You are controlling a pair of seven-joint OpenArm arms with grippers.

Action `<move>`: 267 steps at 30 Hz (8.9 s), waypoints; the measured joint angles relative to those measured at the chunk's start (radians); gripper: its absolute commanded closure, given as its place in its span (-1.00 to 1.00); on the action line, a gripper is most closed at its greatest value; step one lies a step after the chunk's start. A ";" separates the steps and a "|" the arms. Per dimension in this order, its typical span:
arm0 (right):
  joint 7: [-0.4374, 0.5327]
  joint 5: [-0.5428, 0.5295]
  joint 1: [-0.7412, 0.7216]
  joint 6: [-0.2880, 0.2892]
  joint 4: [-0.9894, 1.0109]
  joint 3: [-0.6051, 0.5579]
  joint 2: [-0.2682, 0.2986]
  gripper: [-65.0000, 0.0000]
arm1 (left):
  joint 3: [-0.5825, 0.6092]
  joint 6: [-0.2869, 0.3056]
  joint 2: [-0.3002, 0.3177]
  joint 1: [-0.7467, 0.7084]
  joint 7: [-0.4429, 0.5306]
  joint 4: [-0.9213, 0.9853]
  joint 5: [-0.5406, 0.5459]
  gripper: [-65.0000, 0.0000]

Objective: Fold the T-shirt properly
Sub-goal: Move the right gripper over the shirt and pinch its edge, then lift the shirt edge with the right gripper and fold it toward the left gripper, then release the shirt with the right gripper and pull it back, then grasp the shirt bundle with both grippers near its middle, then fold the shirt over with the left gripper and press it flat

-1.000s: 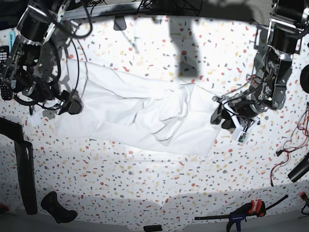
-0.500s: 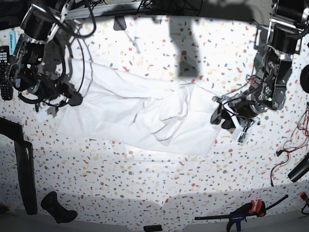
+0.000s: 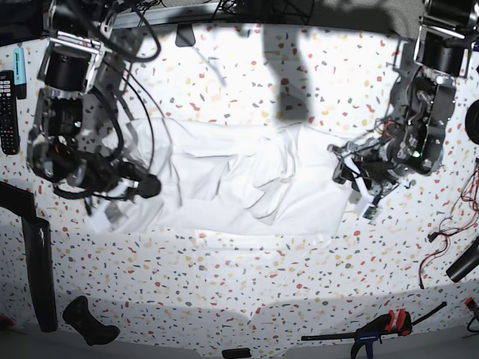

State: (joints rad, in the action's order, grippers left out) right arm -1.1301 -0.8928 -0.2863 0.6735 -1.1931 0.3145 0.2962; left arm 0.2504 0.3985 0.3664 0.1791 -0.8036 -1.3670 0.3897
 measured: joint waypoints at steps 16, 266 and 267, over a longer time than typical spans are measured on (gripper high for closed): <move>-0.010 -0.015 -0.143 -0.003 -0.043 -0.158 -0.213 1.00 | 0.004 -0.033 0.002 -0.073 -0.005 -0.099 -0.013 0.22; -0.021 0.175 0.203 0.017 -0.571 0.135 -0.103 0.28 | 0.000 -0.537 -0.079 -0.393 0.026 -0.669 -0.321 0.22; -0.020 0.170 0.202 0.017 -0.571 0.150 -0.100 0.28 | 0.002 -0.529 -0.107 -0.411 0.037 -0.669 -0.315 0.22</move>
State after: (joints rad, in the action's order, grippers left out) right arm -1.1503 -0.7227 -0.0841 0.6903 -1.7638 0.4648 0.1967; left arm 0.2520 -0.1303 0.2592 -0.2321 -0.7662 -2.0357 0.0750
